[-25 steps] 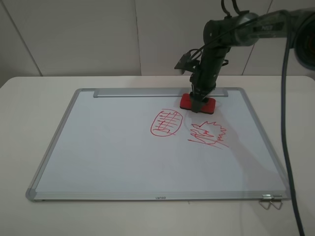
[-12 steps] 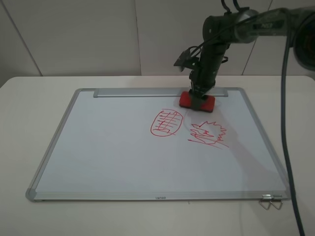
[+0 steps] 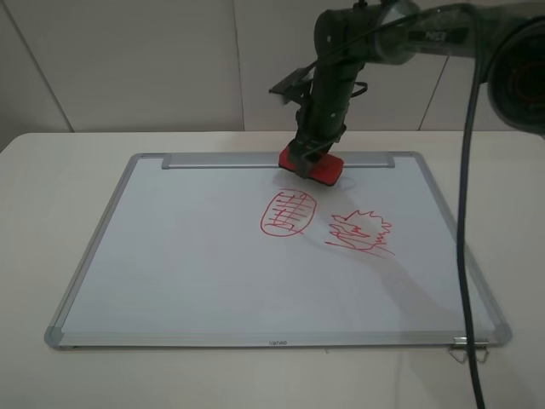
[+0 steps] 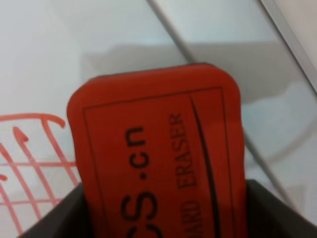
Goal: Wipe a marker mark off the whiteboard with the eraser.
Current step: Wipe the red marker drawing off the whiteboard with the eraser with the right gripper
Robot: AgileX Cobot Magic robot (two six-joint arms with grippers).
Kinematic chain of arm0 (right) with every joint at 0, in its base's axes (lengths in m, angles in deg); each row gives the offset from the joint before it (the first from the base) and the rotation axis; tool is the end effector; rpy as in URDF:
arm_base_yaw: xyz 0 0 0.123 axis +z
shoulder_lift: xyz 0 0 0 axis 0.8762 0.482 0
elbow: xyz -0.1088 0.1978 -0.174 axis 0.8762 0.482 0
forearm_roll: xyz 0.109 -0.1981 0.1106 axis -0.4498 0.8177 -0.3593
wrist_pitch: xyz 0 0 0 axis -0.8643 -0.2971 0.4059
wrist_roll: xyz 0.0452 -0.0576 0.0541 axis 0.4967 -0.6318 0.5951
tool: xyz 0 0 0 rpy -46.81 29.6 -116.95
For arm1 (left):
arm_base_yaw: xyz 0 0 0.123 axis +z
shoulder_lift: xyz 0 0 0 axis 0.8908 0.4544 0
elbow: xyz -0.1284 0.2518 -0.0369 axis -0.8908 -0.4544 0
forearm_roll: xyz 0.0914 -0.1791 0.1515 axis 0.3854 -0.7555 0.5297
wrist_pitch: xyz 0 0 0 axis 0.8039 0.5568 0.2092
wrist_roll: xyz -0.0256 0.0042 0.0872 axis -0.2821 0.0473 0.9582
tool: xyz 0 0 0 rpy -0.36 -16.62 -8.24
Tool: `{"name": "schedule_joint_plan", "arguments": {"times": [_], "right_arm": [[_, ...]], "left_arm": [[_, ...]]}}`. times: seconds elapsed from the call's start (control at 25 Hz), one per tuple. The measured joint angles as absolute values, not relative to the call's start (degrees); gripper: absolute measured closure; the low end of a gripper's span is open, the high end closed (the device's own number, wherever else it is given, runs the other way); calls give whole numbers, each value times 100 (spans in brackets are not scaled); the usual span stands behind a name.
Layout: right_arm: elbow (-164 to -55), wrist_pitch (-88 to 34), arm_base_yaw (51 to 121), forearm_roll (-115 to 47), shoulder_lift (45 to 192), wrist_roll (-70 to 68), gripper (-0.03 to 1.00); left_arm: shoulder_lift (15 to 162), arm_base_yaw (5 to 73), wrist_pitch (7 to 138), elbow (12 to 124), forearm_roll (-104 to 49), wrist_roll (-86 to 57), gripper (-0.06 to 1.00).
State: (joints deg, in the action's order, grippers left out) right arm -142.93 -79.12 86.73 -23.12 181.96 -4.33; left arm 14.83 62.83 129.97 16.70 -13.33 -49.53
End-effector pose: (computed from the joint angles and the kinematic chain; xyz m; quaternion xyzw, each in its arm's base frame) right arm 0.4466 0.2093 0.1432 -0.4417 0.8924 -0.0217 0.0904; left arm -0.0059 0.0014 0.2757 -0.0091 0.8544 0.0017 0.5195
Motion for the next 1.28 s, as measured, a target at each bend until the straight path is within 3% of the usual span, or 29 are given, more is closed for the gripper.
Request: {"name": "schedule_joint_plan", "arguments": {"times": [1.28], "right_arm": [[-14293, -7855, 8846, -2302, 18634, -585, 46]], "left_arm": [[1483, 6283, 12997, 1670, -1333, -4953, 16]]}}
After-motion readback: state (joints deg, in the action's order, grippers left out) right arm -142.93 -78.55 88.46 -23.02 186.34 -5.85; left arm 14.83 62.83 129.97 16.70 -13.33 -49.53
